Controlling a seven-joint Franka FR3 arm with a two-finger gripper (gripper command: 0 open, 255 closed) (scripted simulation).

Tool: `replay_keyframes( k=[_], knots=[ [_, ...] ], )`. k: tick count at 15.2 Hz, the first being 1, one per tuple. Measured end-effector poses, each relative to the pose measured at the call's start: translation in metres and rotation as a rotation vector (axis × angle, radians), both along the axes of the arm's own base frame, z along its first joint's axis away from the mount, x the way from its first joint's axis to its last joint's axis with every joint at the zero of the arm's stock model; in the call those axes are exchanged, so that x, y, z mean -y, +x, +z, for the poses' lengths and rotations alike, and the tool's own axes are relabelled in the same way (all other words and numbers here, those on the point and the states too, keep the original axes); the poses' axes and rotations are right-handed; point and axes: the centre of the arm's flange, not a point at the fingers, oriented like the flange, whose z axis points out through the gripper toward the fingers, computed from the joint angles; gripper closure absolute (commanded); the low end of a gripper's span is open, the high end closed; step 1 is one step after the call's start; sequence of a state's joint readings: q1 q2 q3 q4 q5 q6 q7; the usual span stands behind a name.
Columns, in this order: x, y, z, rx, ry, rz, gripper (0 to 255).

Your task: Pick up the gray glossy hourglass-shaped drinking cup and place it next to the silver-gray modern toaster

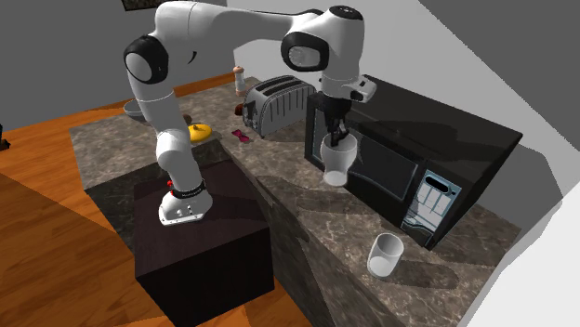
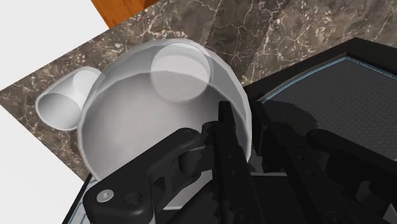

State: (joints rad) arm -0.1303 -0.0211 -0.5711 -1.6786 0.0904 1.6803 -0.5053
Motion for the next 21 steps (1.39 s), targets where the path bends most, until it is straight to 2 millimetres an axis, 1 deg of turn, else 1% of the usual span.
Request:
replay_keyframes(
  k=[13, 14, 15, 19, 21],
  knots=[
    [0.001, -0.001, 0.069, 0.0, 0.0, 0.0, 255],
    [-0.005, -0.002, 0.071, 0.0, 0.0, 0.0, 255],
    [-0.014, -0.004, 0.072, 0.0, 0.001, 0.001, 255],
    [-0.063, -0.014, 0.075, 0.0, 0.002, 0.001, 255],
    [-0.088, -0.021, 0.073, 0.0, 0.002, 0.001, 255]
  ],
)
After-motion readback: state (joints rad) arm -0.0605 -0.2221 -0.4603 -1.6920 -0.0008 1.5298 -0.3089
